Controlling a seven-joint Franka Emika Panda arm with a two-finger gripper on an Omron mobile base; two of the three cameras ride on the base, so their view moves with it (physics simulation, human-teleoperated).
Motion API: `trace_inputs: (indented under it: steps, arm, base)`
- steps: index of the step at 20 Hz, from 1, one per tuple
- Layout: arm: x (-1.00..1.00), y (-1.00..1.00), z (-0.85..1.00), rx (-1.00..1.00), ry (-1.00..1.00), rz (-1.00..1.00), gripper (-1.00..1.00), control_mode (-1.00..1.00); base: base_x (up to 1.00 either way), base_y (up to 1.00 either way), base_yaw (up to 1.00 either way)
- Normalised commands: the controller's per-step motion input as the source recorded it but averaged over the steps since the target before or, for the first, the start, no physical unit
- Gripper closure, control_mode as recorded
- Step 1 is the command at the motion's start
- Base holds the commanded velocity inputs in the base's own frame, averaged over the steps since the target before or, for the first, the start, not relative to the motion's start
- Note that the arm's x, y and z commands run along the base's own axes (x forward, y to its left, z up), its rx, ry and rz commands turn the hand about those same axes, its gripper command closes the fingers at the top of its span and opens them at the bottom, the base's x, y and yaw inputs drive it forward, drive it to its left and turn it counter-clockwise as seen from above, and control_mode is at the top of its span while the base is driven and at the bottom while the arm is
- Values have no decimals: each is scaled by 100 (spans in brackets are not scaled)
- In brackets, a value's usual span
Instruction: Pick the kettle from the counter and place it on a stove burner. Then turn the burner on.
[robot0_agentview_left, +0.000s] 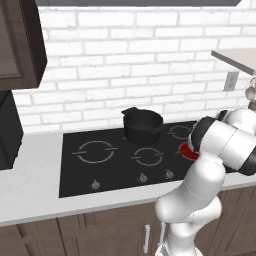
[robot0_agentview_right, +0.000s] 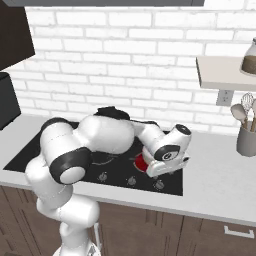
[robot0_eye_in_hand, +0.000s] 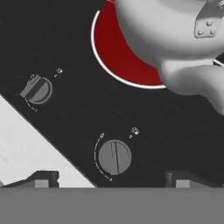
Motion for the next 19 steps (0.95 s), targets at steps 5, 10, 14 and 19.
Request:
trace_inputs:
  steps: [5,10,14,19]
  arm:
    - [-100,-37,94,15,-40,2,-100,-100]
    - [-99,30,100,1,-56,13,-100,-100]
    - [-83,100,89,-21,-50,11,-100,-100]
    - [-41,57,25,-23,-27,3,-100,-100]
  base:
    - [0,0,0]
    - [0,0,0]
    - [0,0,0]
    - [0,0,0]
